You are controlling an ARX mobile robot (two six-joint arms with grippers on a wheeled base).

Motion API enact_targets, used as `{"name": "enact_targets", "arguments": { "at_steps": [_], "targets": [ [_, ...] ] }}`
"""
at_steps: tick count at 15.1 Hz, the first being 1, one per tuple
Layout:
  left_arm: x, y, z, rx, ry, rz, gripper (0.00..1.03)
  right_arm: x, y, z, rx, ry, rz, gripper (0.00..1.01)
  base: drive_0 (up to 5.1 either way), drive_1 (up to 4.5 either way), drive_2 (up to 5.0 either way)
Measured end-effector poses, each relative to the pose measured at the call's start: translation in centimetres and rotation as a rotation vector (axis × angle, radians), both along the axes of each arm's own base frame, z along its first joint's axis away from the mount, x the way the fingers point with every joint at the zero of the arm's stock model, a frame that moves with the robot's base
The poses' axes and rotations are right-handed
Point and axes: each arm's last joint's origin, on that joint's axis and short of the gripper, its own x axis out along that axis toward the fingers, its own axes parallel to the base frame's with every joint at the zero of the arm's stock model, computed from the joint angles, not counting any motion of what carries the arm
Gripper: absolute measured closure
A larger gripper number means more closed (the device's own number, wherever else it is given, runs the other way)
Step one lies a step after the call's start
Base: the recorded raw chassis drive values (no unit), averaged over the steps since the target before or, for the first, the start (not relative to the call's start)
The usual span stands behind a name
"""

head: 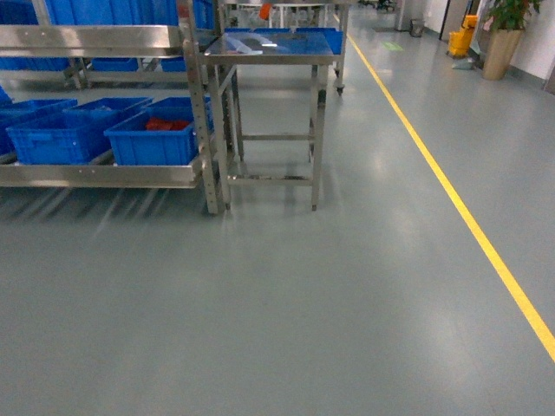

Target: Sort blue parts and orange caps into right shelf containers

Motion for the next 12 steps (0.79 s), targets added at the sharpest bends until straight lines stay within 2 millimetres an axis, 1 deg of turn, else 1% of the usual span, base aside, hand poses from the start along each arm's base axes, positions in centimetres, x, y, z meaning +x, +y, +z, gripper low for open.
{"name": "enact_targets", "arguments": {
  "at_steps": [12],
  "targets": [
    [0.00, 0.00, -0.02, 0.000, 0.002, 0.000, 0.61, 0.00, 0.00, 0.01, 0.000, -0.001, 0.000, 0.57, 0.0, 4.28, -4.3]
  ]
}}
